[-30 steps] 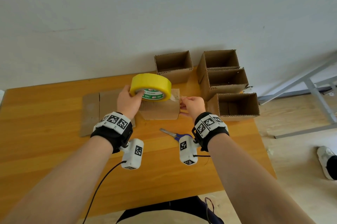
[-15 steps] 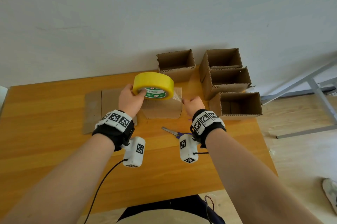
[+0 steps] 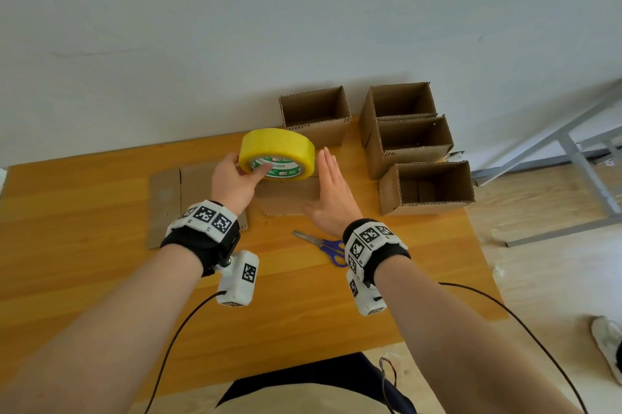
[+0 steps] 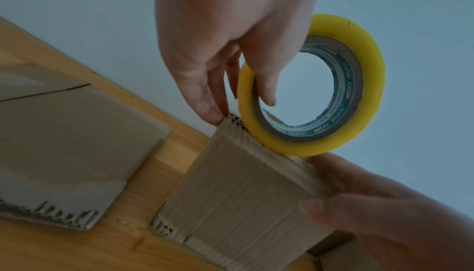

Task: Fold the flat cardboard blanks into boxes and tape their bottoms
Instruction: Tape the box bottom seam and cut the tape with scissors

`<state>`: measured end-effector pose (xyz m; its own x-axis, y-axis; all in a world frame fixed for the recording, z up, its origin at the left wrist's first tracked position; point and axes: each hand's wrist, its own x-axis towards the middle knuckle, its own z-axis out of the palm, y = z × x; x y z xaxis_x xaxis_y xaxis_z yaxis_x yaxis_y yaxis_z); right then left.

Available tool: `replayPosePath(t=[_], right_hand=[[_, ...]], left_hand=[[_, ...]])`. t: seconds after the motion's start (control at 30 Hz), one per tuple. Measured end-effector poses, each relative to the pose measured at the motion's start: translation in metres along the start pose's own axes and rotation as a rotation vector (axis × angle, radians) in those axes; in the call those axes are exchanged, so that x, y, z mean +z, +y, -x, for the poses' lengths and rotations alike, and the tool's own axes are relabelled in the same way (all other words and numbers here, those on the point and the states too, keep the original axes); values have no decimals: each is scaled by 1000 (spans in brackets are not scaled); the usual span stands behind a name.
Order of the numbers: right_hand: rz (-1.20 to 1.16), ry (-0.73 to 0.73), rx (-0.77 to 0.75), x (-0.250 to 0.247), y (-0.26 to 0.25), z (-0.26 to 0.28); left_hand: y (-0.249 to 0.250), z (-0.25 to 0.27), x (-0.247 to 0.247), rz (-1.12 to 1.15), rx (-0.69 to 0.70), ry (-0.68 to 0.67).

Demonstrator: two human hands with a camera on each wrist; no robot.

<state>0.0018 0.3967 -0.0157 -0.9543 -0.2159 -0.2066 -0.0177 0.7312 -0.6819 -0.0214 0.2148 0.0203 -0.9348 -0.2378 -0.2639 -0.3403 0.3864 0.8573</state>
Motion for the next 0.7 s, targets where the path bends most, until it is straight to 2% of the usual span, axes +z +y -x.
replayPosePath(t=[0.17, 0.33, 0.5, 0.7], right_hand=[[270, -14, -21, 6, 3, -5], [449, -6, -54, 6, 6, -5], [470, -17, -97, 2, 5, -7], [458, -7, -110, 5, 3, -8]], left_hand=[[1, 0, -2, -85, 37, -7], [7, -1, -4, -49, -20, -42], [8, -5, -15, 60, -12, -97], [5, -12, -40, -87, 86, -21]])
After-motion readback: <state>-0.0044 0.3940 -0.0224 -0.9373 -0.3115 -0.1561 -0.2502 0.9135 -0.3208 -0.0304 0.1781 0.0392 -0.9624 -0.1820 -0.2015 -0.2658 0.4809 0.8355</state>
